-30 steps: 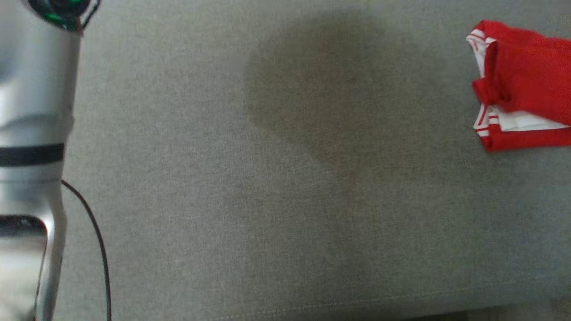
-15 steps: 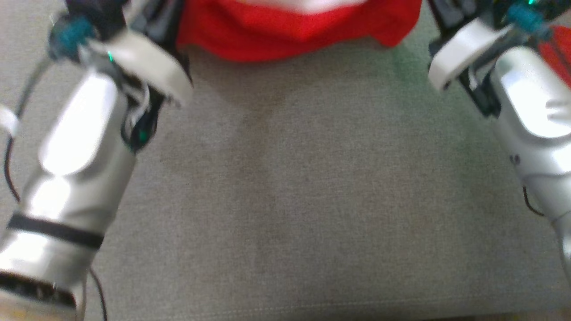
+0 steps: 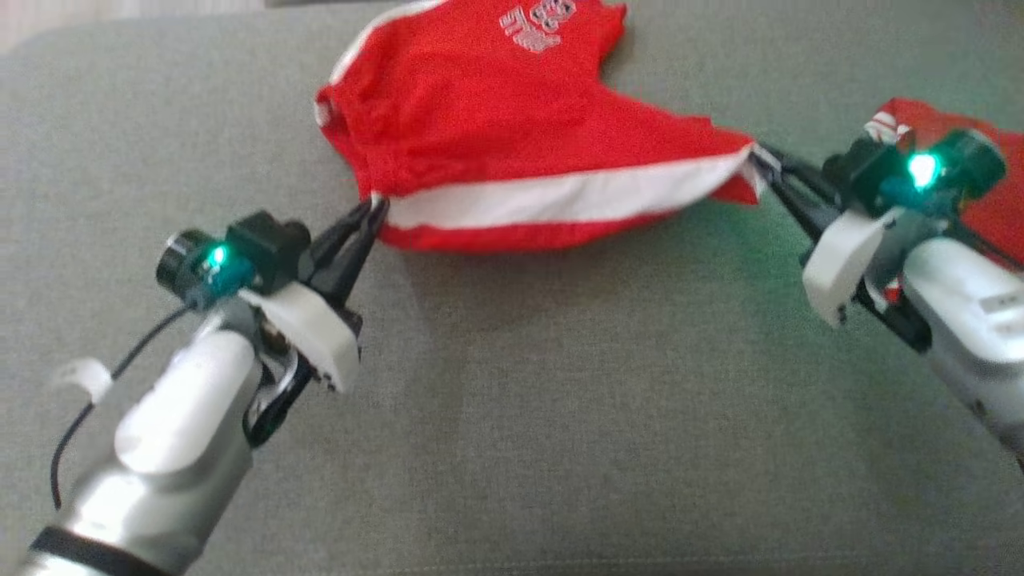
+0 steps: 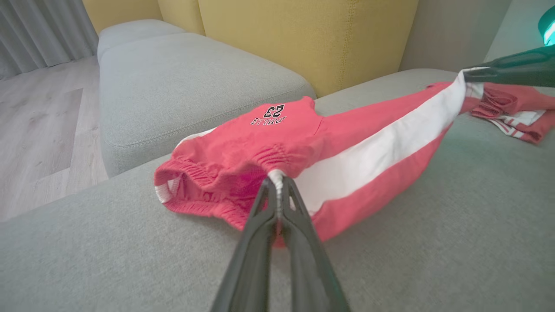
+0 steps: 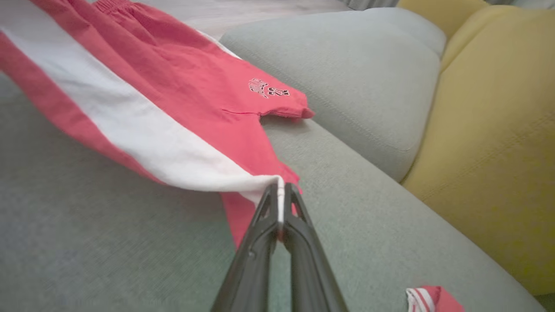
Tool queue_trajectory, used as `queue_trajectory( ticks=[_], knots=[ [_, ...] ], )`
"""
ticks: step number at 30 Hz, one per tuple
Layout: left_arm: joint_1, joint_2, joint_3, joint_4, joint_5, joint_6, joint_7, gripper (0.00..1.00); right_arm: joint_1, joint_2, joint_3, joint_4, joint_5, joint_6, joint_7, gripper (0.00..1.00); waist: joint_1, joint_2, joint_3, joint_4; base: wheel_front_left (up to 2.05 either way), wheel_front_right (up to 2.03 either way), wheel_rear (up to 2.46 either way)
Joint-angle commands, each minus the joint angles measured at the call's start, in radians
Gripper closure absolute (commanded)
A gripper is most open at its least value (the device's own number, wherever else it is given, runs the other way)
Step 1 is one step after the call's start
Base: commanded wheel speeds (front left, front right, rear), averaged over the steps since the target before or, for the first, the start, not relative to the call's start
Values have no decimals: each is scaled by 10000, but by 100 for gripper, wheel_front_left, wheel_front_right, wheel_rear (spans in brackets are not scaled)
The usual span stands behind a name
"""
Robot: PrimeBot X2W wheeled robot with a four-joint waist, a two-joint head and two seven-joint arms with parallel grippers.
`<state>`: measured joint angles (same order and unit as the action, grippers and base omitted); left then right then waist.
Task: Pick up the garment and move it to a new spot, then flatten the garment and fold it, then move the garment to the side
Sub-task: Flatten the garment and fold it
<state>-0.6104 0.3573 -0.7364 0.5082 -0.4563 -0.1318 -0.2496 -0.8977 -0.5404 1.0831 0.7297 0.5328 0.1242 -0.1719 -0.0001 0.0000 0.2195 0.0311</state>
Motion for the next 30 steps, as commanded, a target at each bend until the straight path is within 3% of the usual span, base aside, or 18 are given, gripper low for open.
queue_trajectory(
  ticks=[1,10,23,30],
  knots=[
    [-254,443,348,-342,57,13,-121,100,228,-351,123,-257,234,65,99,100,1,0,-279,28,0,0,0],
    [1082,793,-514,-736,-102,12,-121,100,981,-2027,1617,-1888,2026,65,1276,100,1,0,-1139,-65,0,0,0],
    [2753,1472,-1359,-2560,-763,33,639,100,1937,-4205,1954,-4790,3040,65,2794,100,1,0,-1977,-179,0,0,0],
    [3208,1804,-1362,-4116,-1092,384,1337,100,1851,-5305,1896,-5969,3350,65,3265,100,1,0,-1885,-73,0,0,0]
  ],
)
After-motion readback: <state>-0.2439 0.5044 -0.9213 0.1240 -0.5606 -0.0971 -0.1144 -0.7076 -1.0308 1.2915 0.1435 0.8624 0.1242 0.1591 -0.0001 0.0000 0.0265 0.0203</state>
